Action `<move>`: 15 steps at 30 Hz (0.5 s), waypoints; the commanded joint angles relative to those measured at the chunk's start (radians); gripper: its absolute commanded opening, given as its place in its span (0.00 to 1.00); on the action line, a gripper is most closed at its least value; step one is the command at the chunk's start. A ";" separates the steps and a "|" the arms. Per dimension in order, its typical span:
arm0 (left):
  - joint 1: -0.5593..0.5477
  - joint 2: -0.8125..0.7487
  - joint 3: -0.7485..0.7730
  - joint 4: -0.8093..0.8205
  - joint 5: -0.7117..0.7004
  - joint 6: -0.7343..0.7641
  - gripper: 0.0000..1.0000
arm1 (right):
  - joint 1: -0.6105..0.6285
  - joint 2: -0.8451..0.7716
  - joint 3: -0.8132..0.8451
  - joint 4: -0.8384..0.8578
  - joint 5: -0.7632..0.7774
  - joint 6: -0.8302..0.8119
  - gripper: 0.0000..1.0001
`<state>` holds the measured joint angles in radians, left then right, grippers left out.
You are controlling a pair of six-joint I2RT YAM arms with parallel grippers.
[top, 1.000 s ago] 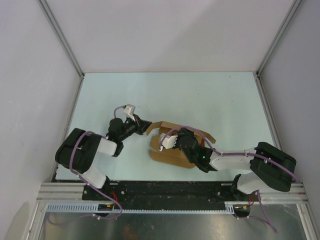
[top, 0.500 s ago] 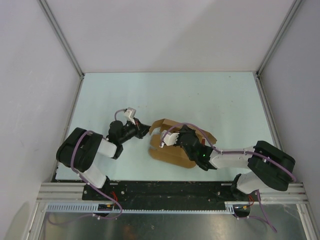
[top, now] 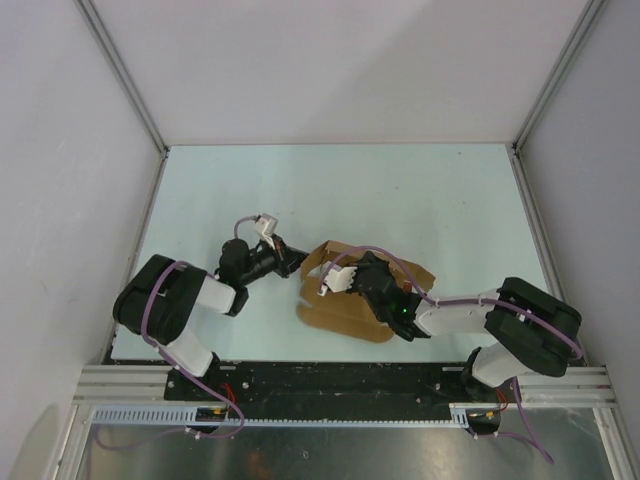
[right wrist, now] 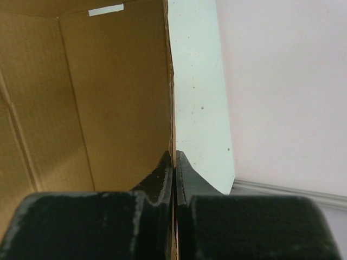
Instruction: Fold the paper box
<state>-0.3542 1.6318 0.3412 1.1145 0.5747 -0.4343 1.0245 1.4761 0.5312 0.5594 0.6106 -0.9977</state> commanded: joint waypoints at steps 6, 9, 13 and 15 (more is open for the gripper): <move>-0.011 -0.001 0.053 0.041 0.037 0.009 0.09 | -0.024 0.036 0.058 0.040 0.006 0.077 0.04; -0.009 0.006 0.047 0.041 0.031 0.012 0.09 | -0.041 0.033 0.067 0.036 -0.005 0.082 0.05; -0.009 0.019 0.038 0.041 0.024 0.016 0.09 | -0.066 0.026 0.084 0.019 -0.040 0.088 0.04; -0.009 0.020 0.038 0.041 0.024 0.016 0.09 | -0.075 0.024 0.085 0.013 -0.057 0.085 0.04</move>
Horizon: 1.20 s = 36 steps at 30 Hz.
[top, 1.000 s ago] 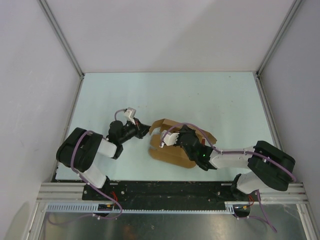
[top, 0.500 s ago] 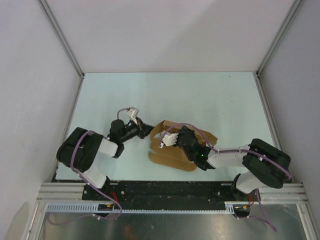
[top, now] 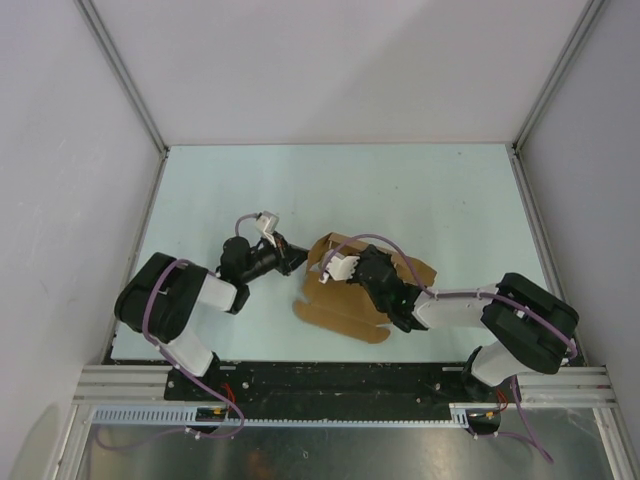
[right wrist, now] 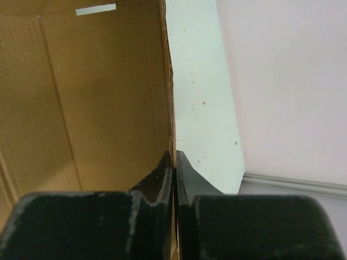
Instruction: Fold the paper box
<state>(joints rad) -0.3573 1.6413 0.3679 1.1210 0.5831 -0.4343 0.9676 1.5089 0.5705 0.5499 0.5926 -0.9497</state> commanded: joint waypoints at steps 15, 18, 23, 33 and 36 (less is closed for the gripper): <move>-0.006 0.023 0.051 0.034 0.032 0.008 0.11 | -0.075 -0.030 0.075 -0.060 -0.140 0.098 0.05; -0.005 0.022 0.057 0.034 0.037 0.008 0.11 | -0.081 -0.030 0.080 -0.074 -0.152 0.107 0.06; 0.000 0.029 0.069 0.031 0.041 0.003 0.12 | -0.087 -0.029 0.091 -0.091 -0.171 0.123 0.07; 0.011 0.058 0.083 0.028 0.052 0.000 0.12 | -0.139 -0.038 0.135 -0.165 -0.266 0.180 0.01; 0.012 0.064 0.088 0.030 0.057 -0.001 0.12 | -0.158 -0.045 0.158 -0.205 -0.306 0.198 0.01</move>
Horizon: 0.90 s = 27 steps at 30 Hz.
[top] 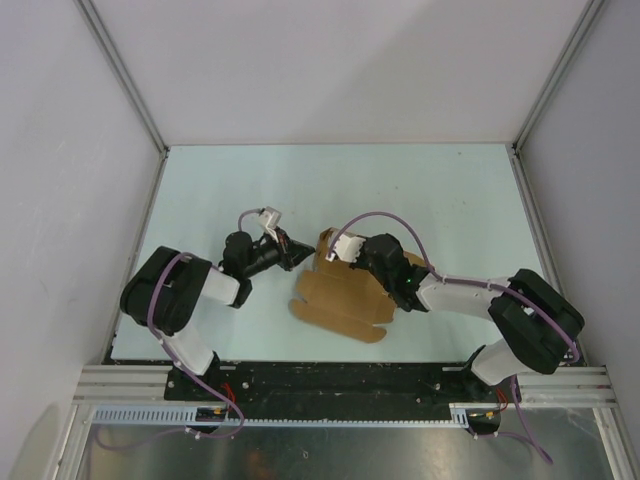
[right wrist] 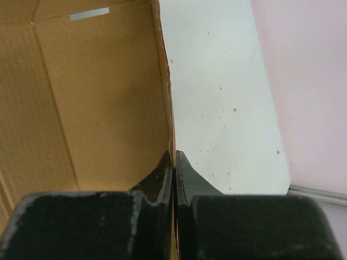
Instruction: Fold the paper box
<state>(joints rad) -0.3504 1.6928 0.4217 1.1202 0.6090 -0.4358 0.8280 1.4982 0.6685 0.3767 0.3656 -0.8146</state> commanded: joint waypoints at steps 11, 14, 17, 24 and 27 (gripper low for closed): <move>0.005 0.025 0.045 0.030 0.054 -0.001 0.12 | -0.024 -0.030 0.080 -0.084 -0.103 0.072 0.00; 0.005 0.030 0.040 0.029 0.057 0.000 0.11 | -0.010 -0.029 0.080 -0.085 -0.085 0.078 0.00; 0.004 0.031 0.034 0.030 0.061 -0.001 0.11 | 0.014 -0.020 0.080 -0.085 -0.045 0.071 0.00; 0.004 0.007 -0.017 0.032 0.035 0.006 0.10 | 0.091 -0.013 0.080 -0.107 0.047 0.075 0.00; 0.002 -0.016 -0.041 0.030 0.020 0.009 0.10 | 0.112 -0.019 0.074 -0.111 0.081 0.074 0.00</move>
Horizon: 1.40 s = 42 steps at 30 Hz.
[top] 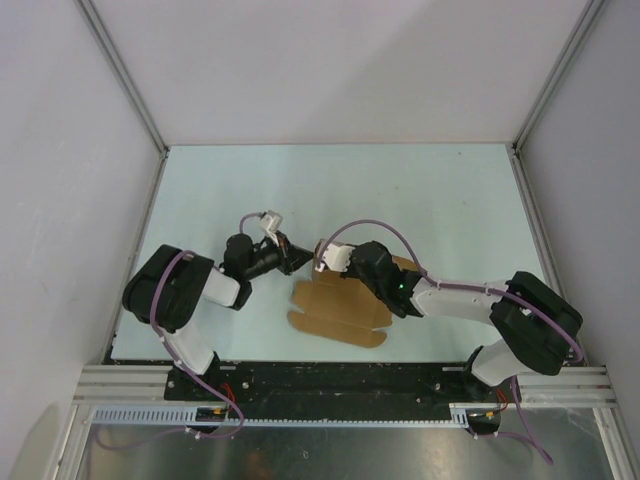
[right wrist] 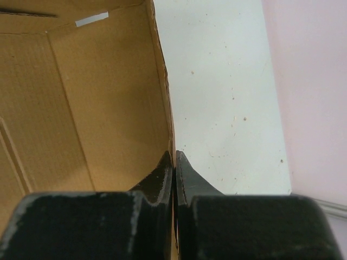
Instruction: Fold the paper box
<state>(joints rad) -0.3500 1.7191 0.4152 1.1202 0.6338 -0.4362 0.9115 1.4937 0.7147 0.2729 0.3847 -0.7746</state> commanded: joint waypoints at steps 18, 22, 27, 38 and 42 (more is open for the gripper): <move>-0.003 -0.108 -0.141 0.043 -0.046 0.017 0.08 | 0.171 0.007 -0.027 0.011 0.269 -0.018 0.00; -0.003 -0.098 -0.141 0.047 -0.043 0.017 0.08 | 0.199 0.031 -0.038 0.023 0.313 -0.011 0.00; -0.007 -0.098 -0.148 0.062 -0.029 0.019 0.08 | 0.219 0.057 -0.054 0.066 0.378 -0.008 0.00; -0.024 -0.134 -0.233 0.092 -0.059 0.030 0.08 | 0.244 0.071 -0.072 0.129 0.434 -0.040 0.00; -0.033 -0.138 -0.246 0.108 -0.063 0.030 0.08 | 0.259 0.082 -0.086 0.157 0.448 -0.063 0.00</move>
<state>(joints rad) -0.3702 1.6112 0.1787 1.1519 0.5812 -0.4259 1.1534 1.5494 0.6502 0.3805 0.7948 -0.8261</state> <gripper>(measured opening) 0.079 0.029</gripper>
